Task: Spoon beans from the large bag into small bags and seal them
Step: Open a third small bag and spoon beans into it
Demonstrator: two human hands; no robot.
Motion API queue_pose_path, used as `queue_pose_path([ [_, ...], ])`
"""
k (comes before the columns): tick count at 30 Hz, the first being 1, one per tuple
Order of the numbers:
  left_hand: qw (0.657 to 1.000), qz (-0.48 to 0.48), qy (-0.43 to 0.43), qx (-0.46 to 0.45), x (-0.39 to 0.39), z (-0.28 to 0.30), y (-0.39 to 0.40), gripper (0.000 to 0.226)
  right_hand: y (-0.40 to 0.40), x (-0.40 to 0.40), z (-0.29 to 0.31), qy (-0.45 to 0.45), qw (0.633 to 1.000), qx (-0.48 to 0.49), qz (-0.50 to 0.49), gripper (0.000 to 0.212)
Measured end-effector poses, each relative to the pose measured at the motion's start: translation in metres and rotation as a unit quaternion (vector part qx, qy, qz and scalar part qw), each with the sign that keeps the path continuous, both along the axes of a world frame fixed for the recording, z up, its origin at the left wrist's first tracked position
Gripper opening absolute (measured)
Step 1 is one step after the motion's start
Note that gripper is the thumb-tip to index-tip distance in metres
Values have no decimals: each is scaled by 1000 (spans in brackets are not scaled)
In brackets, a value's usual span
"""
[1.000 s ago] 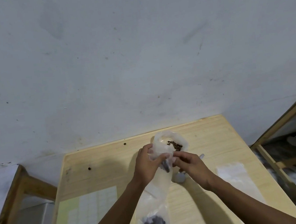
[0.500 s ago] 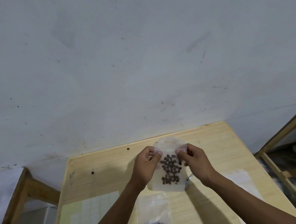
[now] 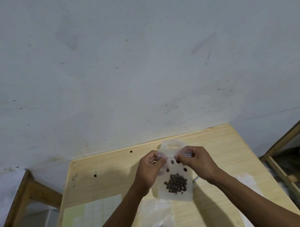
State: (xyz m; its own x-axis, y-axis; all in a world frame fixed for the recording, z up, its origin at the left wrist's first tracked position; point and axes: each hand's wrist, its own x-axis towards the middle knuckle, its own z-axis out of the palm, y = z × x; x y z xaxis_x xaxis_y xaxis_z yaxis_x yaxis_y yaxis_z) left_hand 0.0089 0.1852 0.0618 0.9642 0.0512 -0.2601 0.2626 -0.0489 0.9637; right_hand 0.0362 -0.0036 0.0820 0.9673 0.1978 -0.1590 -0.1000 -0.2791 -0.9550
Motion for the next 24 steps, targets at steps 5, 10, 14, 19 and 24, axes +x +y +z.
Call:
queue_pose_path([
  [5, 1000, -20, -21, 12, -2, 0, 5, 10, 0, 4, 3, -22, 997, -44, 56, 6],
  [10, 998, -40, -47, 31, -5, 0, 5, 12, 10, 6, 5, -54, 989, -104, 93, 9],
  [14, 997, -26, -59, 53, -8, -1, 4, 15, 14, 4, -2, -106, 964, -216, 113, 13],
  [19, 997, -10, -62, 48, -13, 0, 7, 14, 16, 3, -1, -92, 976, -173, 97, 4],
  [24, 999, 21, -39, 29, -21, 2, 25, 18, 7, 0, -3, -23, 990, -118, 75, 15],
])
